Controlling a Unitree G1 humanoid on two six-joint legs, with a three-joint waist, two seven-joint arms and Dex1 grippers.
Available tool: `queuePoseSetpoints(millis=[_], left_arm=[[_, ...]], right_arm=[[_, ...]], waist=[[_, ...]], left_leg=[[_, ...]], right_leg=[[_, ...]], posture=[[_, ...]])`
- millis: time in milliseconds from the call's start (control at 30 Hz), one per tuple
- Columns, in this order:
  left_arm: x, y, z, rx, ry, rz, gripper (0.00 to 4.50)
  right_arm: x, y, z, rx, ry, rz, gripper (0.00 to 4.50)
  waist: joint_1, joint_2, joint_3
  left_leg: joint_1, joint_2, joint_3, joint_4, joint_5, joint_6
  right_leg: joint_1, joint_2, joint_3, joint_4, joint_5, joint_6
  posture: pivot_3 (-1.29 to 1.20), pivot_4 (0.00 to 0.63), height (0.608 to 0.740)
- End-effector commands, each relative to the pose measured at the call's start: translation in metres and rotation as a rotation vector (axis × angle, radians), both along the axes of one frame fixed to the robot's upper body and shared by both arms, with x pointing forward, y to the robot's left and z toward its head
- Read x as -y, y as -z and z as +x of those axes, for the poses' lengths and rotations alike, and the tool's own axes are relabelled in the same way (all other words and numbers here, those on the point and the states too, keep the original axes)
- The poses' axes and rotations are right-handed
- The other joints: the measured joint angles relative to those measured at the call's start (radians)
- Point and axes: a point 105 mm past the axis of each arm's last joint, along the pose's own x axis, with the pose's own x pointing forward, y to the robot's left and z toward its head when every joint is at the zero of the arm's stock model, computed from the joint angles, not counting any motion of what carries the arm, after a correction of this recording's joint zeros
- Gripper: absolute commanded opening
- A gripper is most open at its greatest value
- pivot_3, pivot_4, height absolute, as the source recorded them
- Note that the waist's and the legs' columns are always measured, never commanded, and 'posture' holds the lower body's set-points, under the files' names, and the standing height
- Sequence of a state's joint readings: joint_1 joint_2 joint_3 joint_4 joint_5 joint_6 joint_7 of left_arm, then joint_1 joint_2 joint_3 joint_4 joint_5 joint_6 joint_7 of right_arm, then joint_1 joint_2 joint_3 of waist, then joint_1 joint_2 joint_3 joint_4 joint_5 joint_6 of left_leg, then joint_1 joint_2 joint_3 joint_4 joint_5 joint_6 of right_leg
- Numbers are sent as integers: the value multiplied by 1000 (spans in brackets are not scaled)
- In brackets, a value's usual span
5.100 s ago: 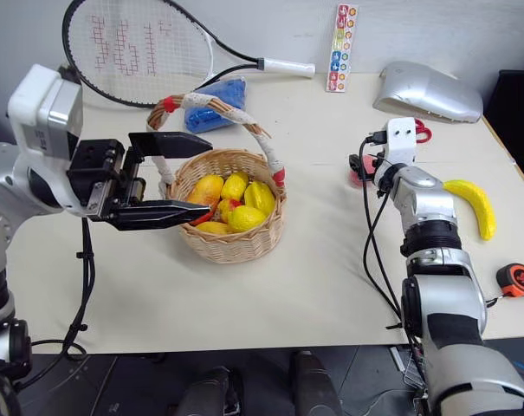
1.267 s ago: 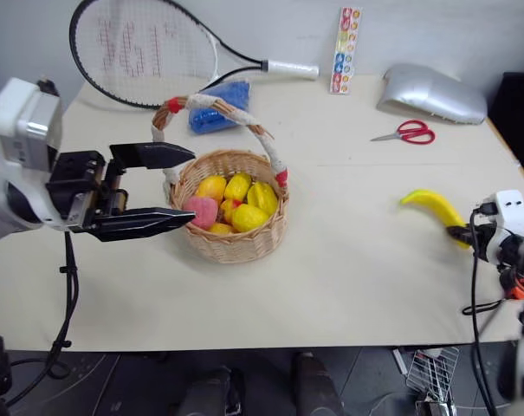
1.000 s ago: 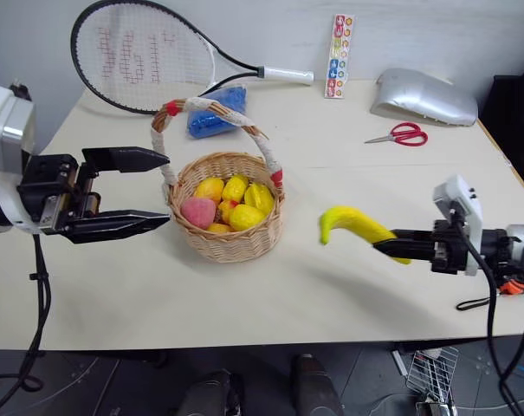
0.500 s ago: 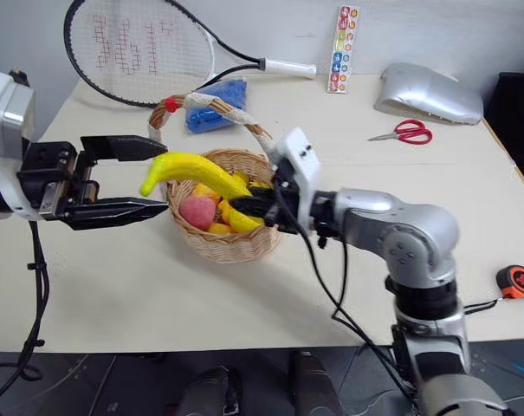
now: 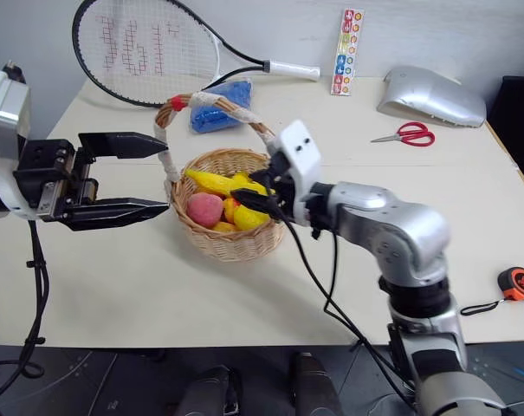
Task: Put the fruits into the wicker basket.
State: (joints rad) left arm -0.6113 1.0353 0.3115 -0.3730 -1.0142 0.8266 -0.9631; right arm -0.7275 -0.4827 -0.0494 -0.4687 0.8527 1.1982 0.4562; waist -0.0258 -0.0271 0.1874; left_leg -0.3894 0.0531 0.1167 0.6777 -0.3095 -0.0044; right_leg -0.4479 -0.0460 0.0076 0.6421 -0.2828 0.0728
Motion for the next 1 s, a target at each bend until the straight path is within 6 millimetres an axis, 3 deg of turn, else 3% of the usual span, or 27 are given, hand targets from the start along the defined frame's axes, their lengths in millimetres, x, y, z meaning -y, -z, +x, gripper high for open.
queuePoseSetpoints(millis=[33, 100, 233, 467, 567, 700, 800, 1000], left_arm=[[-4, -7, -1, 46, -11, -9, 4500], [-5, -7, -1, 47, -11, -10, 4500], [-4, -5, 3, 47, -6, -16, 4500], [1, -5, 7, 54, 16, -23, 4500], [0, -4, 8, 51, 11, -18, 4500], [-5, -6, 9, 57, -2, -22, 4500], [-5, -7, 9, 61, -8, -20, 4500], [-4, -8, 8, 70, -6, -20, 4500]], right_arm=[[31, -14, -27, -25, -49, 48, 2645], [48, -16, -26, -8, 17, 48, 2645], [75, -9, 5, 33, 259, 13, 2645], [32, 2, 37, 85, 307, 176, 2645], [16, 5, 42, 114, 285, 208, 2645], [10, 8, 53, 145, 319, 210, 2645], [8, 8, 57, 173, 335, 213, 2031], [10, 0, 51, 238, 305, 236, 162]], waist=[[0, 0, 0], [-1, 0, 0], [-12, 0, 0], [-22, 0, 0], [-23, 0, 0], [-22, 0, 0], [-23, 0, 0], [-25, 0, 0]], left_leg=[[0, 0, 0, 0, 0, 0], [1, 0, 1, 0, -1, 1], [3, -2, 3, -1, -1, 2], [2, -1, 1, -4, 2, -3], [1, -2, 1, -5, 2, -3], [1, -2, 1, -4, 1, -2], [1, -2, 2, -4, 1, -2], [1, -2, 1, -4, 1, -2]], right_leg=[[0, 0, 0, -1, 0, 0], [1, 0, 0, -2, 0, 1], [2, 2, 1, -4, 1, 2], [1, 4, 4, -3, 1, 2], [0, 3, 3, -4, 1, 2], [0, 2, 2, 0, 1, 2], [0, 2, 1, 0, 1, 2], [0, 2, 1, 0, 1, 2]], posture=[[0, 150, 740], [0, 150, 740], [0, 150, 740], [0, 150, 740], [0, 150, 740], [0, 150, 740], [0, 150, 740], [0, 150, 740]])
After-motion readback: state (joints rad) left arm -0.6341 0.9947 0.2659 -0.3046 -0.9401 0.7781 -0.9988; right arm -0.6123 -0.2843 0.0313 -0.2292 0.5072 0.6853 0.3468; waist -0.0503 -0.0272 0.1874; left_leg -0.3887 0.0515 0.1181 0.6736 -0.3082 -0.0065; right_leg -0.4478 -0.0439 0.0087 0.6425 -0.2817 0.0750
